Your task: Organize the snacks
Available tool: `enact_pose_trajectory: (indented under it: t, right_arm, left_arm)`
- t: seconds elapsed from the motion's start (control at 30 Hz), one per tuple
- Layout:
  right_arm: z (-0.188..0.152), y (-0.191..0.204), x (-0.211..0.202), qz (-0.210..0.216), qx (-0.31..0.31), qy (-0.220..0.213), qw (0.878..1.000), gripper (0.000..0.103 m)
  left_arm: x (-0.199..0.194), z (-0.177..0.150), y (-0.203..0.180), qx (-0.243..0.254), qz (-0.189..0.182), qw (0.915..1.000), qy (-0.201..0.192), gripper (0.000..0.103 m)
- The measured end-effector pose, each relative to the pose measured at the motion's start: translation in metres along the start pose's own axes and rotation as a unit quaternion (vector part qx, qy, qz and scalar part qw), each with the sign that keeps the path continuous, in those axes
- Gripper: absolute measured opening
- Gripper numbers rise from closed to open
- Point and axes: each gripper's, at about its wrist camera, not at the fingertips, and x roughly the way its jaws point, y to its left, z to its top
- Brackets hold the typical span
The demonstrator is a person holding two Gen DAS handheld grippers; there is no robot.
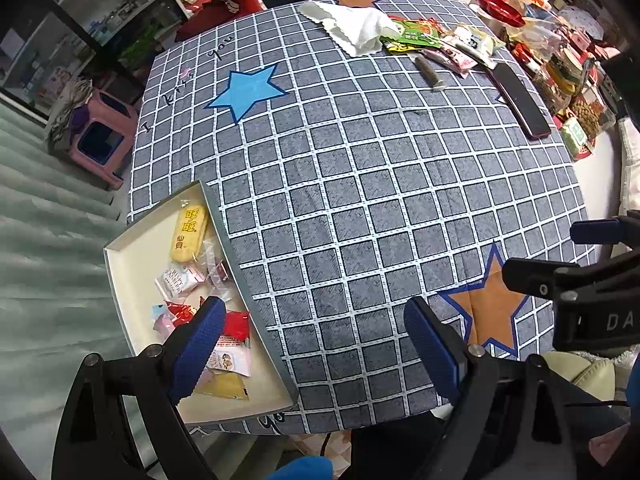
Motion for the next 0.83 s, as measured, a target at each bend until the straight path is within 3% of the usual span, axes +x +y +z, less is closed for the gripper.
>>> enact_pose_trajectory:
  t: [0.3, 0.63, 0.83]
  right_arm:
    - [0.003, 0.021, -0.006, -0.014, -0.051, -0.018, 0.998, 0.103]
    - [0.012, 0.113, -0.019, -0.039, -0.204, -0.056, 0.977, 0.103]
    - [0.015, 0.168, -0.027, -0.012, -0.250, -0.063, 0.966, 0.103]
  left_arm:
    - [0.001, -0.006, 0.024, -0.042, 0.002, 0.9991, 0.004, 0.093]
    - [0.002, -0.039, 0.089, -0.150, 0.028, 0.9882, 0.012, 0.093]
    - [0.002, -0.064, 0.120, -0.198, 0.028, 0.9798, 0.004, 0.093]
